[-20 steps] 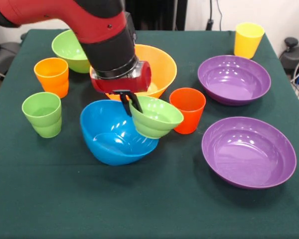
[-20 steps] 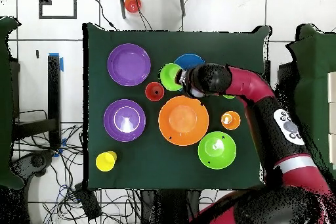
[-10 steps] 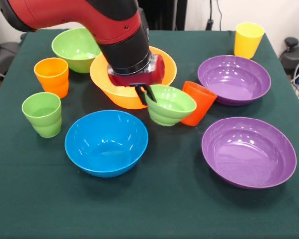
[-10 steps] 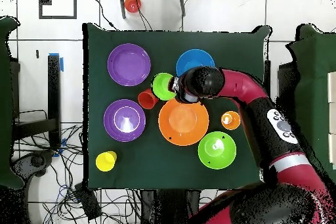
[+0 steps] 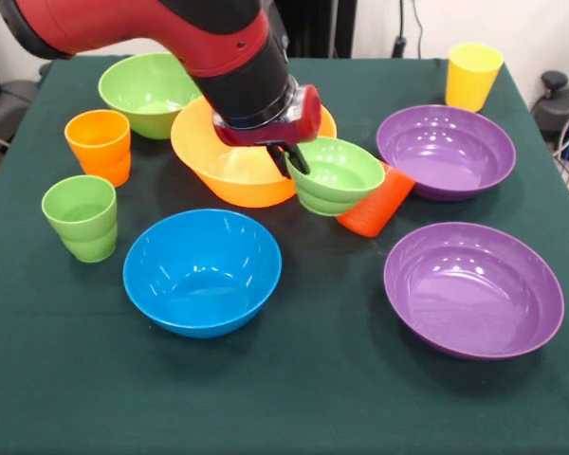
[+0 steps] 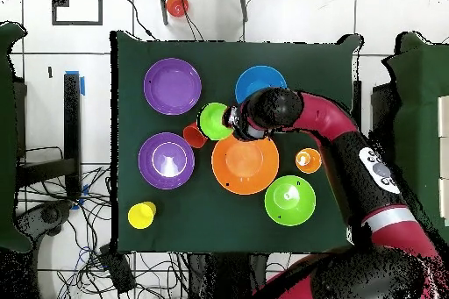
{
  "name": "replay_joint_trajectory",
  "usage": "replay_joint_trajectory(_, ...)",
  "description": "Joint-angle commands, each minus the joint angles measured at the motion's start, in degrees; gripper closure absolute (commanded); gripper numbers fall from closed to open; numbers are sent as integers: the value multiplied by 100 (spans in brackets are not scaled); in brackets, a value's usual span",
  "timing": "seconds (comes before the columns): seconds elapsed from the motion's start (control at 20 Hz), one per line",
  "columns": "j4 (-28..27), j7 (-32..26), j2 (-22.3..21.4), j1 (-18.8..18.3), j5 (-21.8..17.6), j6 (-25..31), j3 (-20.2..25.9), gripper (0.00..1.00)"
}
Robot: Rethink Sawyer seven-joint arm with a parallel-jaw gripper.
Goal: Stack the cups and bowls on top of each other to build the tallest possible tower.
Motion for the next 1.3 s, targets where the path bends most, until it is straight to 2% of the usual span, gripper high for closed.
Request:
replay_joint_trajectory(0.05, -103, -527, -29, -199, 247, -43, 276, 100)
replay_joint_trajectory(0.15, -108, -663, 16, -322, 216, -285, 354, 100)
replay_joint_trajectory(0.45, 115, -748, -8, -724, 171, -433, 489, 100)
replay_joint_trajectory(0.6, -19, -857, 184, -781, 49, -416, 486, 100)
replay_joint_trajectory(0.9, 235, -1043, 159, -899, -113, -389, 588, 100)
replay_joint_trajectory(1.3, 106, -1275, 321, -1018, -315, -455, 570, 100)
